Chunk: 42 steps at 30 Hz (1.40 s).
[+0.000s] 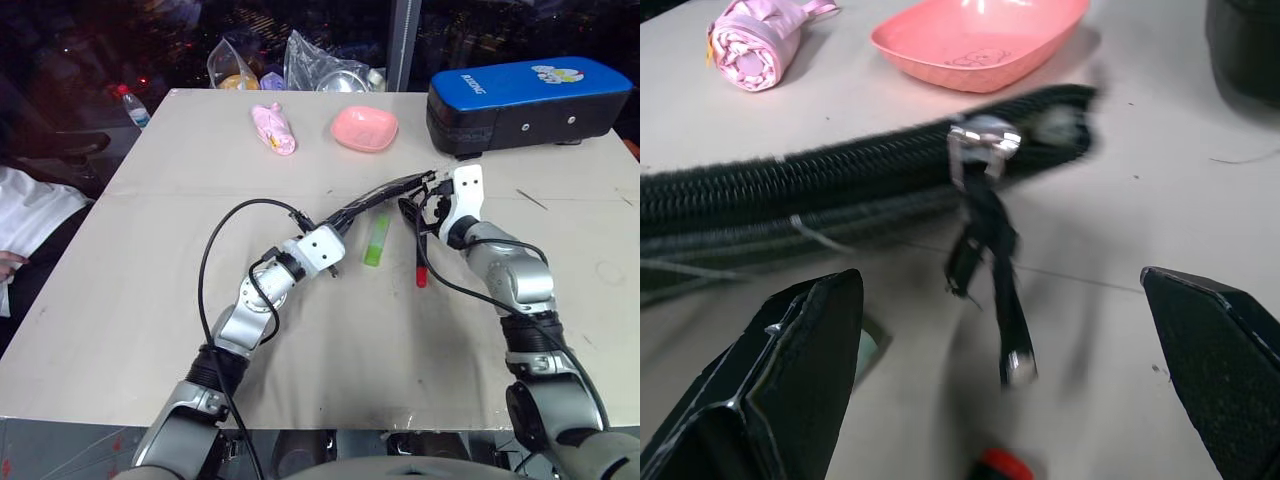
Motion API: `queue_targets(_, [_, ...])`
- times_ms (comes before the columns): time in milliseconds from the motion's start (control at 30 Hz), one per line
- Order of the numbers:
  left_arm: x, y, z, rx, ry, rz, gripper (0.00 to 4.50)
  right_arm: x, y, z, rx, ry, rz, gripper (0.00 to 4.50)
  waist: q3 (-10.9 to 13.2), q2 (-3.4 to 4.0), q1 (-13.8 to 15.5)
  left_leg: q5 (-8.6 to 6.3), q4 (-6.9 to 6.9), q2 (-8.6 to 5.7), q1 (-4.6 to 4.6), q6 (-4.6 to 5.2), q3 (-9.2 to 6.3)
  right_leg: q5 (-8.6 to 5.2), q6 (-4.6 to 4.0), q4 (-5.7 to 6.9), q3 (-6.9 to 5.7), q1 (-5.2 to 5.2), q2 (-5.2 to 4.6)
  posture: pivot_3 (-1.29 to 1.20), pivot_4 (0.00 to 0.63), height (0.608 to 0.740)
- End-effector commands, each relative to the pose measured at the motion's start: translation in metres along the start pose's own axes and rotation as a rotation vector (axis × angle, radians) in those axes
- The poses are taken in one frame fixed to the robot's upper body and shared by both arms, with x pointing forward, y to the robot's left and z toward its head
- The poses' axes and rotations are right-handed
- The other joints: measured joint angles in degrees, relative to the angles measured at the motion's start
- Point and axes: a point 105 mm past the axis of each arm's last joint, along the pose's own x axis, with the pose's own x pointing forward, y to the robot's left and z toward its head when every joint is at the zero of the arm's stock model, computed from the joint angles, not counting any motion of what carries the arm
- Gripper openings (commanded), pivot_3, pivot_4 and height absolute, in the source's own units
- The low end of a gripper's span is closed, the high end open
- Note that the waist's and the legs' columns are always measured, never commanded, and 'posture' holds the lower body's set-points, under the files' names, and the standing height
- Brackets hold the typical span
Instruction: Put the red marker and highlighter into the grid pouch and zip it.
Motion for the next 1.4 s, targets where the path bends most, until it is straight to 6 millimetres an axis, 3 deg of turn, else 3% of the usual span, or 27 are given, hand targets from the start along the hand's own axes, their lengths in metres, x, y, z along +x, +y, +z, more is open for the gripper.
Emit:
queue_targets(33, [0.001, 0.011, 0.012, 0.0, -0.037, 0.044, 0.0, 0.004, 0.003, 0.017, -0.05, -0.067, 0.026, 3.99, 0.0, 0.0, -0.3, 0.0, 0.0, 0.0, 0.0, 0.0, -0.02, 0.0, 0.0, 0.0, 0.0, 0.0, 0.0, 0.0, 0.15, 0.74])
queue_targets(133, [0.001, 0.013, 0.012, 0.0, -0.033, 0.046, 0.0, 0.005, 0.0, 0.021, -0.086, -0.089, 0.018, 2.79, 0.0, 0.0, -0.5, 0.0, -0.02, 0.01, 0.0, 0.0, -0.04, 0.0, 0.0, 0.0, 0.0, 0.0, 0.0, 0.0, 0.15, 0.74])
queue_targets(300, [0.0, 0.012, 0.01, -0.001, -0.03, 0.036, 0.0, 0.006, 0.002, 0.025, -0.161, -0.142, 0.039, 0.28, 0.0, 0.01, -0.8, 0.0, -0.07, 0.03, 0.01, -0.01, -0.05, 0.0, 0.0, -0.02, 0.01, -0.02, 0.0, 0.0, 0.15, 0.74])
queue_targets(333, [0.0, 0.012, 0.01, -0.002, -0.029, 0.034, 0.0, 0.006, 0.002, 0.025, -0.168, -0.148, 0.04, 0.12, 0.0, 0.01, -0.8, 0.0, -0.08, 0.03, 0.01, -0.01, -0.05, 0.0, 0.0, -0.02, 0.01, -0.02, 0.0, 0.0, 0.15, 0.74])
queue_targets(533, [0.0, 0.01, 0.009, -0.006, -0.023, 0.027, 0.0, 0.005, 0.002, 0.029, -0.206, -0.192, 0.042, 0.12, 0.0, 0.01, -0.8, 0.01, -0.09, 0.04, 0.02, -0.01, -0.04, 0.0, 0.0, -0.03, 0.02, -0.02, -0.01, 0.0, 0.15, 0.74])
queue_targets(1000, [0.004, 0.019, 0.008, -0.071, -0.009, 0.091, 0.0, -0.005, 0.017, 0.027, -0.685, -0.194, 0.174, 0.12, 0.0, 0.01, -0.8, 0.01, -0.11, 0.03, 0.03, -0.02, -0.02, 0.0, 0.0, -0.05, 0.05, -0.04, -0.01, 0.0, 0.15, 0.74])
queue_targets(1400, [0.006, 0.016, 0.011, -0.081, -0.017, 0.09, 0.0, -0.005, 0.036, 0.025, -0.903, -0.202, 0.296, 0.12, 0.0, 0.01, -0.7, 0.02, -0.11, 0.03, 0.04, -0.03, 0.0, 0.0, 0.0, -0.05, 0.06, -0.04, -0.01, 0.0, 0.15, 0.74])
